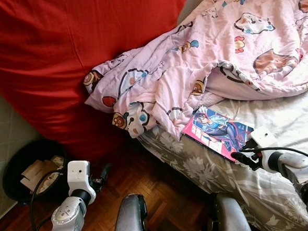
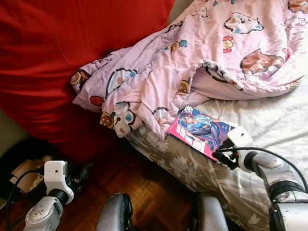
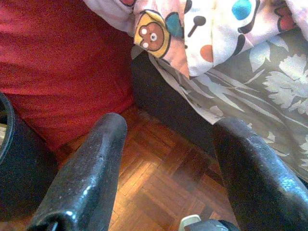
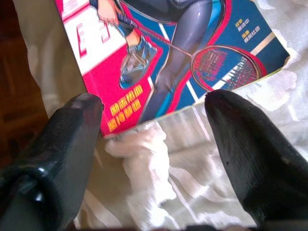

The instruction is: Clean up the room

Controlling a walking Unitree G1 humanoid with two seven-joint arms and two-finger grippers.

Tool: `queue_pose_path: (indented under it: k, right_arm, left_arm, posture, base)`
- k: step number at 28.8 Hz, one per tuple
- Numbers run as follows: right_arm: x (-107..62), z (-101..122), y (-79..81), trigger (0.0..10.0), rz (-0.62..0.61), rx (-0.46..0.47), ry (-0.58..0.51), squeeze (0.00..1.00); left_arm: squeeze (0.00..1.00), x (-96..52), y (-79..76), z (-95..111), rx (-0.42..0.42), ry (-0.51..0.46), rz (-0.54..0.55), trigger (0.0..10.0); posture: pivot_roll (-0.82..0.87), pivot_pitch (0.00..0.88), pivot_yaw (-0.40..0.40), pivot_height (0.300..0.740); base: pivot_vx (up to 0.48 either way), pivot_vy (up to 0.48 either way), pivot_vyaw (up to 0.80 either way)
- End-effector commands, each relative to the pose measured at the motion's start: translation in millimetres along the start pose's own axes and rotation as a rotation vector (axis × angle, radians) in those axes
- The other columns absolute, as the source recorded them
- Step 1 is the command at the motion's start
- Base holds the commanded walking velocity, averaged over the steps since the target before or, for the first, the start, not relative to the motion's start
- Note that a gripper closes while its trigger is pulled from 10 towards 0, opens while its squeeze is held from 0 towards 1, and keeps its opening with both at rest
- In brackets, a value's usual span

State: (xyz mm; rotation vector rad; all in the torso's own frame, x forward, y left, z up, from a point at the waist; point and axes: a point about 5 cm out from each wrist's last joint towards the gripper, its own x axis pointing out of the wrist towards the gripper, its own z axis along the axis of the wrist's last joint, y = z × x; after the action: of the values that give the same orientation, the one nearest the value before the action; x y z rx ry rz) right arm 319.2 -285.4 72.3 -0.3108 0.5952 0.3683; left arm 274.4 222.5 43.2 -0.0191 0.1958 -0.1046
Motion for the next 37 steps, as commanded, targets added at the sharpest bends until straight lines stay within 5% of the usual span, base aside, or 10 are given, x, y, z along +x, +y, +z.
queue_pose_path:
  k: [1, 7, 15, 32, 33, 34, 35, 36, 37]
  right_arm:
    - [-1.7, 1, -3.2, 10.0, -0.009, -0.026, 0.017, 0.0]
    - [-1.3, 0, -2.7, 10.0, -0.009, -0.019, 0.028, 0.0]
    - [-0.5, -17, 2.2, 10.0, -0.003, -0.119, 0.177, 0.0]
    - [9.4, -21, 15.7, 10.0, -0.037, -0.091, 0.164, 0.0]
    - [10.1, -22, 17.0, 9.2, -0.042, -0.092, 0.172, 0.0]
    - [10.4, -23, 17.7, 1.3, -0.046, -0.094, 0.177, 0.0]
    - [11.2, -24, 18.7, 0.0, -0.053, -0.092, 0.181, 0.0]
    - [11.6, -25, 19.5, 4.2, -0.055, -0.088, 0.184, 0.0]
    - [11.7, -25, 19.8, 4.2, -0.055, -0.085, 0.185, 0.0]
  left_arm:
    - [0.0, -2.9, 5.0, 1, 0.001, 0.0, 0.007, 10.0]
    - [0.0, -2.2, 4.1, 0, -0.006, 0.001, 0.006, 10.0]
    - [0.0, -2.4, 4.6, 0, -0.007, 0.007, 0.005, 10.0]
    - [0.0, -3.3, 5.6, -1, -0.007, 0.011, 0.009, 10.0]
    - [0.0, -3.4, 5.6, -1, -0.009, 0.011, 0.01, 10.0]
    - [0.0, -3.4, 5.6, -1, -0.009, 0.01, 0.011, 10.0]
    - [0.0, -3.7, 5.8, -1, -0.009, 0.011, 0.012, 10.0]
    - [0.0, -4.1, 6.3, -2, -0.008, 0.013, 0.014, 10.0]
    - [0.0, -4.3, 6.6, -2, -0.007, 0.014, 0.014, 10.0]
  posture:
    - [0.26, 0.174, 0.103, 0.57]
    - [0.26, 0.175, 0.102, 0.57]
    - [0.26, 0.177, 0.098, 0.57]
    - [0.27, 0.187, 0.1, 0.57]
    - [0.27, 0.187, 0.1, 0.57]
    - [0.27, 0.187, 0.1, 0.57]
    - [0.28, 0.19, 0.1, 0.57]
    - [0.28, 0.191, 0.101, 0.57]
    - [0.28, 0.191, 0.101, 0.57]
  base:
    - [0.0, 0.0, 0.0]
    - [0.0, 0.0, 0.0]
    - [0.0, 0.0, 0.0]
    - [0.0, 0.0, 0.0]
    - [0.0, 0.0, 0.0]
    - [0.0, 0.0, 0.0]
    - [0.0, 0.0, 0.0]
    - [0.0, 0.0, 0.0]
    - [0.0, 0.0, 0.0]
